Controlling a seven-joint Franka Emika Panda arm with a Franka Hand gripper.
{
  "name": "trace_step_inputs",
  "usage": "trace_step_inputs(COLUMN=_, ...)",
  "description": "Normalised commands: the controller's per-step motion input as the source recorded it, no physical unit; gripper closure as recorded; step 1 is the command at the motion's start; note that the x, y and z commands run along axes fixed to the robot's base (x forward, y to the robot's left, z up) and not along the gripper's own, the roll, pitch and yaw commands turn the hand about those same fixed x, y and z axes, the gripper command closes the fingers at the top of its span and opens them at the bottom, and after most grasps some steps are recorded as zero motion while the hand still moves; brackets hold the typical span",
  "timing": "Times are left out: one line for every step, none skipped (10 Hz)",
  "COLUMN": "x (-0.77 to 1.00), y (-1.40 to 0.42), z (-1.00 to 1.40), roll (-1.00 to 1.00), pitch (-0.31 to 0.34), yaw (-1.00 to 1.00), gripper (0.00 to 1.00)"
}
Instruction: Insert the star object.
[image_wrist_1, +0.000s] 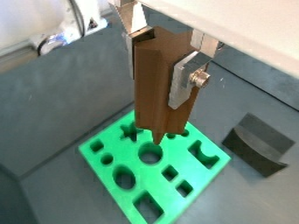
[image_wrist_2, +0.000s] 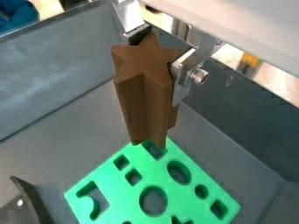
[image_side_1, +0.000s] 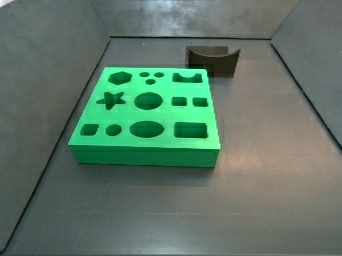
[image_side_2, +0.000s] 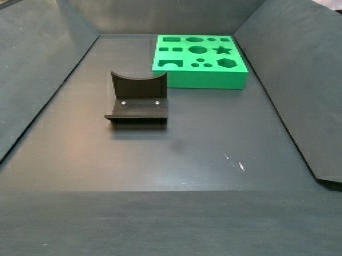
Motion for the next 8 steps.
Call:
trace_step_inputs(x=-0.53, y=0.37, z=-1.00, roll=-0.13, pitch=0.000, yaw=-0.66, gripper=1.00)
trace_step_inputs(x=-0.53, y=0.37, z=-1.00, roll=-0.13, pitch=0.000, yaw=-0.66, gripper=1.00)
trace_step_inputs(x=-0.53, y=0.37, z=-1.00, roll=-0.13, pitch=0.000, yaw=-0.65, gripper=1.00)
trace_step_inputs(x=-0.47, y=0.32, z=-1.00, roll=-0.11, pitch=0.000, yaw=-0.72, gripper=1.00)
trace_step_inputs(x=-0.43, y=0.27, z=-0.99, roll=-0.09, pitch=-0.003, yaw=-0.77, gripper=1.00)
trace_step_inputs(x=-0.41, y=0.27, z=-0.98, roll=-0.09, pitch=0.000, yaw=-0.79, gripper=1.00)
trace_step_inputs(x=-0.40, y=0.25, z=-0.97, roll=-0.07, pitch=0.000, yaw=-0.79, gripper=1.00)
trace_step_inputs(x=-0.44, y=0.08, z=-0.99, roll=-0.04, pitch=0.000, yaw=-0.72, gripper=1.00)
